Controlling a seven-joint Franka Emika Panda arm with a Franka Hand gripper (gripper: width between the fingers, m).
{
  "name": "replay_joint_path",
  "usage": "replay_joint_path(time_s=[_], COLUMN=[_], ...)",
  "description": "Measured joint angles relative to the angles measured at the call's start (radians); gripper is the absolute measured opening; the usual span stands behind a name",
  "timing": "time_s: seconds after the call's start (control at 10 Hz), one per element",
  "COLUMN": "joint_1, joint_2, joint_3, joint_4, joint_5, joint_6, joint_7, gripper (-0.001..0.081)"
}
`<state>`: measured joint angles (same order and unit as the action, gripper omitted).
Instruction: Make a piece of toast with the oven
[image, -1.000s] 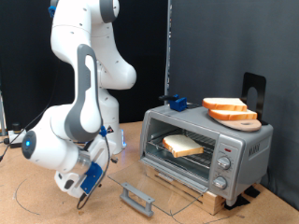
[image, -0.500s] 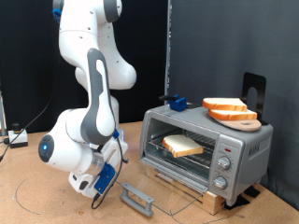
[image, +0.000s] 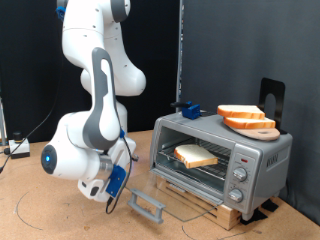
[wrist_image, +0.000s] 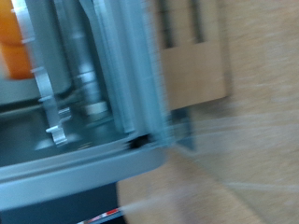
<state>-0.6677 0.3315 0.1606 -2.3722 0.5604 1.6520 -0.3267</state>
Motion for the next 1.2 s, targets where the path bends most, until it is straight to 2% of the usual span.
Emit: replay_joint_path(time_s=[0.2, 0.6, 0.8, 1.2], joint_1=[-0.02, -0.02, -0.014, 0.01], joint_2=[-0.041, -0.146, -0.196, -0.306], joint_3=[-0.002, 0.02, 0.047, 0.099], joint_4=[0.012, 0.008, -0.014, -0.091], joint_5=[0.003, 0.005, 0.008, 0.019], joint_6=[-0.082, -0.202, -0.233, -0.249], joint_7=[-0.01, -0.046, -0.059, -0.059], gripper=[0.0808, 0.0808, 0.0808, 0.0808])
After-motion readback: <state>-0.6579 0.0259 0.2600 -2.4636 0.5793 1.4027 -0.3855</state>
